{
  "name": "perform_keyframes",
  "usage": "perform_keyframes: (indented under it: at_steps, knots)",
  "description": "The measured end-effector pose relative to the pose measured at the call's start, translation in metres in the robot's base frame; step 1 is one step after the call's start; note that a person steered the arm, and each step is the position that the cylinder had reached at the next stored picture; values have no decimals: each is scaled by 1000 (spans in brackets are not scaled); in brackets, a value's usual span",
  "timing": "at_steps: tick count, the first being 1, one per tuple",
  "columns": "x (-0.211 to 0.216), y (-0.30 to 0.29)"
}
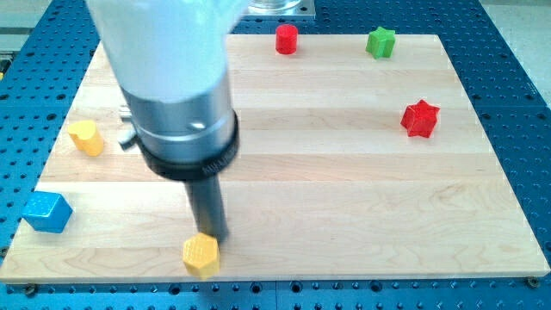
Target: Put the yellow hexagon diagonally bottom right to the green circle
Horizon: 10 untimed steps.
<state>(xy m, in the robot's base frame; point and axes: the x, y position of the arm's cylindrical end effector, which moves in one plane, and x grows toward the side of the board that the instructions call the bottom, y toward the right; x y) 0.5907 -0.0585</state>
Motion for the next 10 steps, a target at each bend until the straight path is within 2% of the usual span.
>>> perform_keyframes:
  at_steps: [1, 2, 3, 5, 7, 8, 10]
  knots:
    - [14, 39]
    - [4, 100]
    - [27, 65]
    - [28, 58]
    - [28, -24]
    - [28, -32]
    - [-47, -38]
